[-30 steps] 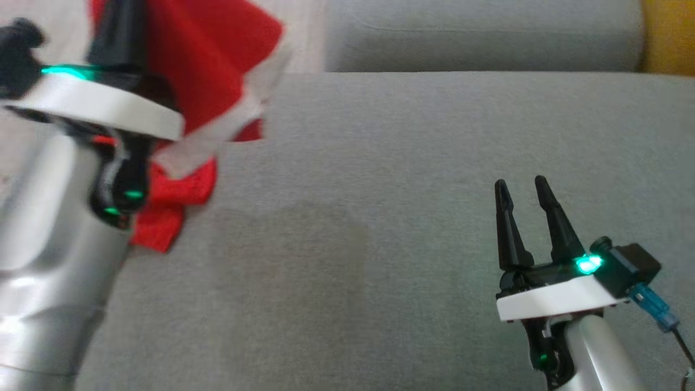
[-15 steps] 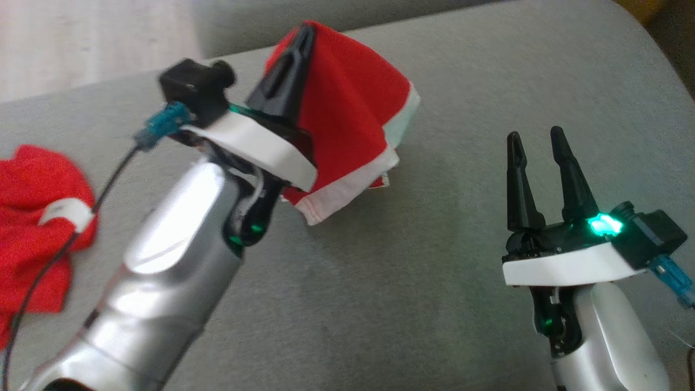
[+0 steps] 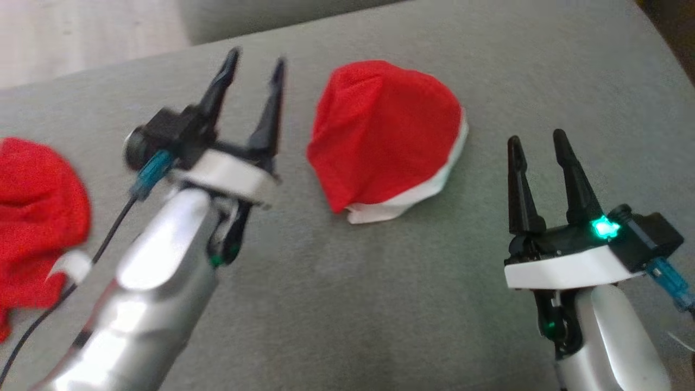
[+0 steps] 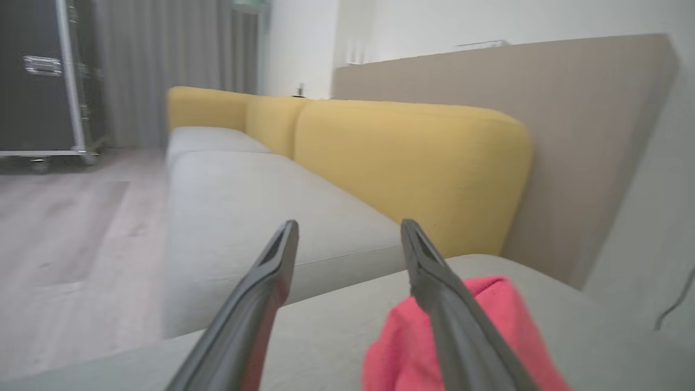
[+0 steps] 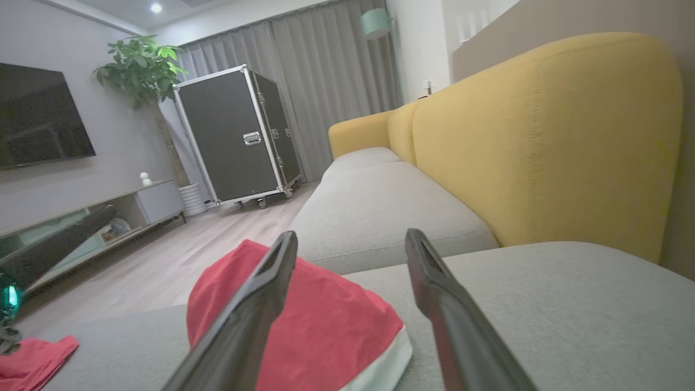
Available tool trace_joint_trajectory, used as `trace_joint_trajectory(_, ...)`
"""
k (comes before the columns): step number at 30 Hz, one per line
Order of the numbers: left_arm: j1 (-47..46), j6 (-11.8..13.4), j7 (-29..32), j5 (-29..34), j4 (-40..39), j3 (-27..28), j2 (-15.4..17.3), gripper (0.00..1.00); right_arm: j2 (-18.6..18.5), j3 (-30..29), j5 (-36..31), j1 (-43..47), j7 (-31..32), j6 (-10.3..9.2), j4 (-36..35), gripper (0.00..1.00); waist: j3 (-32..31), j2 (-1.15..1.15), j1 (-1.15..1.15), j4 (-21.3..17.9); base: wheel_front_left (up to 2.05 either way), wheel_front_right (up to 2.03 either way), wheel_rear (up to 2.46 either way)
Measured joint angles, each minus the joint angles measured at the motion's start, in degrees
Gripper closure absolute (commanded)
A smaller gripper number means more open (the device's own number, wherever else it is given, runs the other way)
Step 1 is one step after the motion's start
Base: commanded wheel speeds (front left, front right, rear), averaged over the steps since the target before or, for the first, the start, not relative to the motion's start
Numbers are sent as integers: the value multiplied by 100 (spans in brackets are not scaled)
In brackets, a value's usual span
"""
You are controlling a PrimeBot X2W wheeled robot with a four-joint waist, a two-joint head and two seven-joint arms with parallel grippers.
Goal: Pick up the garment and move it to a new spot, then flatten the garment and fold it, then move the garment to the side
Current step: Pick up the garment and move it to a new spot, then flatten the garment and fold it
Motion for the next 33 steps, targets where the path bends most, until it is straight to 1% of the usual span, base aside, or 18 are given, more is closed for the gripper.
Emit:
trace_joint_trajectory(1, 133, 24, -2, 78, -40, 81, 85, 0, -1, -16, -38, 23, 0, 0, 20, 0, -44, 0, -1, 97, 0, 0, 0)
trace_joint_trajectory(3, 542, 110, -3, 316, -357, 389, 218, 0, -3, -51, -198, 93, -1, 0, 78, 0, -138, 0, -1, 304, 0, 0, 0)
trace_joint_trajectory(4, 542, 110, -3, 316, -357, 389, 218, 0, -3, -51, -198, 93, -1, 0, 78, 0, -138, 0, -1, 304, 0, 0, 0)
trace_joint_trajectory(5, 1019, 152, -3, 532, -702, 712, 320, 0, -1, -58, -271, 204, -1, 0, 124, 0, -246, 0, -1, 519, 0, 0, 0)
trace_joint_trajectory(6, 1266, 156, -3, 632, -857, 850, 354, 0, -1, -67, -293, 265, -1, 0, 144, 0, -302, 0, -1, 628, 0, 0, 0)
trace_joint_trajectory(7, 1266, 156, -3, 632, -857, 850, 354, 0, -1, -67, -293, 265, -1, 0, 144, 0, -302, 0, -1, 628, 0, 0, 0)
trace_joint_trajectory(9, 1751, 156, -4, 845, -1087, 1056, 403, 0, 0, -86, -339, 385, -1, 0, 198, 0, -423, 0, -1, 842, 0, 0, 0)
trace_joint_trajectory(12, 2463, 188, -3, 1055, -1298, 1298, 396, 0, 0, -88, -438, 539, -1, 0, 307, 0, -628, 0, -2, 1139, 0, 0, 0)
trace_joint_trajectory(14, 2899, 177, -3, 1141, -1432, 1444, 333, 0, 0, -67, -575, 653, 0, 0, 387, 0, -773, 0, -2, 1318, 0, 0, 0)
trace_joint_trajectory(18, 3648, 136, -2, 1336, -1719, 1781, 146, 0, 2, -16, -578, 910, 0, 0, 538, 0, -1066, 0, -3, 1614, 0, 0, 0)
trace_joint_trajectory(19, 3939, 81, -3, 1307, -1929, 2121, -45, 0, 3, -3, -598, 999, 0, 0, 609, 0, -1171, 0, -3, 1730, 0, 0, 0)
trace_joint_trajectory(20, 4043, 40, -3, 1313, -2030, 2242, -129, 0, 3, -8, -619, 1022, 0, 0, 625, 0, -1204, 0, -3, 1782, 0, 0, 0)
trace_joint_trajectory(22, 4157, -87, -3, 1417, -2152, 2371, -222, 0, 3, -23, -617, 1031, 0, 0, 623, 0, -1221, 0, -3, 1875, 0, 0, 0)
trace_joint_trajectory(25, 4183, -248, -3, 1630, -2158, 2485, -287, 0, 4, -1, -621, 1023, 0, 0, 647, 0, -1163, 0, -2, 1908, 0, 0, 0)
trace_joint_trajectory(30, 4172, -416, -3, 1726, -2075, 2765, -505, 0, 4, 9, -779, 927, 0, 0, 779, 0, -1026, 0, -1, 1884, 0, 0, 0)
trace_joint_trajectory(33, 4144, -516, -3, 1774, -2029, 2833, -581, 0, 4, 27, -907, 748, 29, 0, 1009, 0, -920, 0, -1, 1872, 0, 0, 0)
